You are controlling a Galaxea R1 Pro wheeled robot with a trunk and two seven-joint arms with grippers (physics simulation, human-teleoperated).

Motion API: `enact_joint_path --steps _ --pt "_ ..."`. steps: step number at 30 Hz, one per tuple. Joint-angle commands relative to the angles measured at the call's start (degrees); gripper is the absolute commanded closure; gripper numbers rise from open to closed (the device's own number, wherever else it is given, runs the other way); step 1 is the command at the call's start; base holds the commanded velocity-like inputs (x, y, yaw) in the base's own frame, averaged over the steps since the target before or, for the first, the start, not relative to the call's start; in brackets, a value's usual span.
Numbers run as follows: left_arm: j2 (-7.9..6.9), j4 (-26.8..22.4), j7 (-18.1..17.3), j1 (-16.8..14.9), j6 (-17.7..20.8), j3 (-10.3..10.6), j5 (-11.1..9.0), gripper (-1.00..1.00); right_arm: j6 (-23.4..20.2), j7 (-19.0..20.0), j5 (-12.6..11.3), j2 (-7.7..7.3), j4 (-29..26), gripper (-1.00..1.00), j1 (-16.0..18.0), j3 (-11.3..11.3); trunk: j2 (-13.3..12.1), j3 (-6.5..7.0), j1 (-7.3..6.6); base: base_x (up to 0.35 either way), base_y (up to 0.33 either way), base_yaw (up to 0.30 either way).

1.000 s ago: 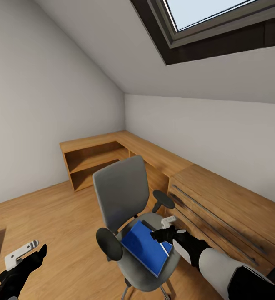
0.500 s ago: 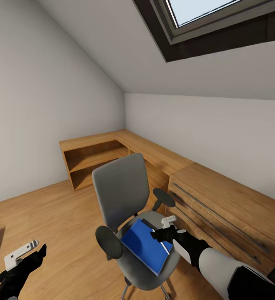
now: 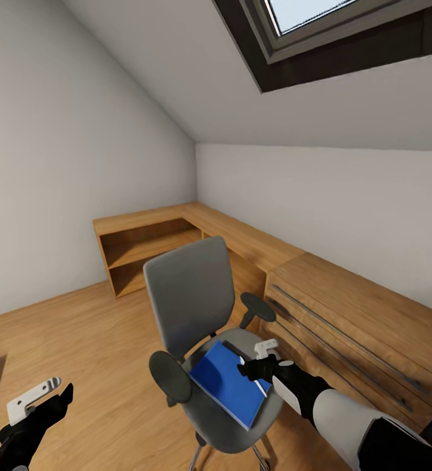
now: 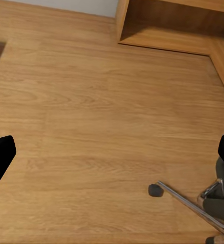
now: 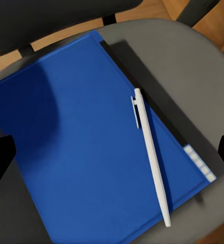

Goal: In the bedroom, organize the workspace by keeping the computer under the desk, ensuring the monitor is on the desk, placing the keyboard on the desk next to the monitor, placing the mouse on the desk next to the keyboard, moving the folder from the swivel chair onto the desk next to the mouse, stacking the notebook on top of the folder with the pen on top of the notebook, and positioning the swivel chair next to the desk.

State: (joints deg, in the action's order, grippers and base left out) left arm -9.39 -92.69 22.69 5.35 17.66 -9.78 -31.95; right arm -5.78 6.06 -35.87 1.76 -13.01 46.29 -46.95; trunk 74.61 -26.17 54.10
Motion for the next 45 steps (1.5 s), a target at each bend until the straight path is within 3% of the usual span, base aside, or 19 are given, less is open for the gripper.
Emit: enact_joint_path --steps 1,23,45 --pt "-0.04 -0.1 0.3 0.0 0.2 0.0 -0.5 -1.00 -0.2 0.1 -0.3 0.00 0.0 -1.00 0.1 -0.2 0.5 -0.24 0.23 0.000 0.000 0.000" --pt "-0.02 -0.1 0.3 0.0 0.2 0.0 -0.5 -1.00 -0.4 -2.8 -0.3 0.00 0.3 -1.00 0.1 0.0 9.3 -4.19 5.06 0.000 0.000 0.000" --pt "-0.02 -0.1 0.4 0.0 0.2 0.0 -0.5 -1.00 -0.4 -2.8 -0.3 -0.09 0.3 -1.00 0.1 0.0 18.1 -8.13 9.89 0.000 0.000 0.000"
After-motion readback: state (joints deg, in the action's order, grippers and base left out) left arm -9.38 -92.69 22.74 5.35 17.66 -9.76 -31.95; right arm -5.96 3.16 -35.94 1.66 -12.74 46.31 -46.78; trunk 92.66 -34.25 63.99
